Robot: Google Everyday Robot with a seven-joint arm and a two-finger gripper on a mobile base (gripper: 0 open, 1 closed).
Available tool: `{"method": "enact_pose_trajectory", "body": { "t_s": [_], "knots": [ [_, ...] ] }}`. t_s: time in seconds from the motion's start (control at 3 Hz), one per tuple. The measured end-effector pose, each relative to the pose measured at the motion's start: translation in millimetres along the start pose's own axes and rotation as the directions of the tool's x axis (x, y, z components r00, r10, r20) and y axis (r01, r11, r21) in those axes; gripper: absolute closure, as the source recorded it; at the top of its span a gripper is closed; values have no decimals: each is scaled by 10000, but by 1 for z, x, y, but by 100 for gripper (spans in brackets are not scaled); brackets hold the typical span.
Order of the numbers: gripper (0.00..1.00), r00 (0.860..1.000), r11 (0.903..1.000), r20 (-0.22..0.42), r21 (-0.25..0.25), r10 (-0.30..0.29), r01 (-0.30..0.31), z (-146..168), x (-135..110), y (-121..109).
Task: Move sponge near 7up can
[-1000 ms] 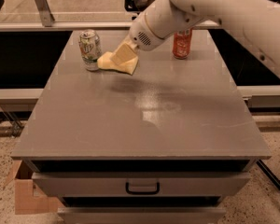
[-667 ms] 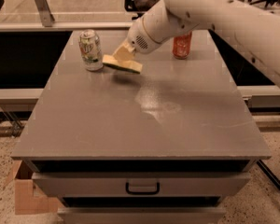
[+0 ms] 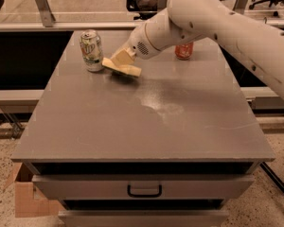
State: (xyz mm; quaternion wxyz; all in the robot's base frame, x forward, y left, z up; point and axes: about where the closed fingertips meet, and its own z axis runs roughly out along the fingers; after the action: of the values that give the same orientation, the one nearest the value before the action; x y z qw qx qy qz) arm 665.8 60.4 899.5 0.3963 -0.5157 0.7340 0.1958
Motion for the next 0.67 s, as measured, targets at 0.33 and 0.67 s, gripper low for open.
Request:
{"method": "enact_pose_trajectory", "body": {
  "t_s": [0.33, 0.67],
  "knots": [
    [3, 9994, 10000, 335, 60, -22, 20, -1, -6, 0],
    [0, 9987, 9998, 480, 109, 148, -154, -10, 0, 3]
  ]
}}
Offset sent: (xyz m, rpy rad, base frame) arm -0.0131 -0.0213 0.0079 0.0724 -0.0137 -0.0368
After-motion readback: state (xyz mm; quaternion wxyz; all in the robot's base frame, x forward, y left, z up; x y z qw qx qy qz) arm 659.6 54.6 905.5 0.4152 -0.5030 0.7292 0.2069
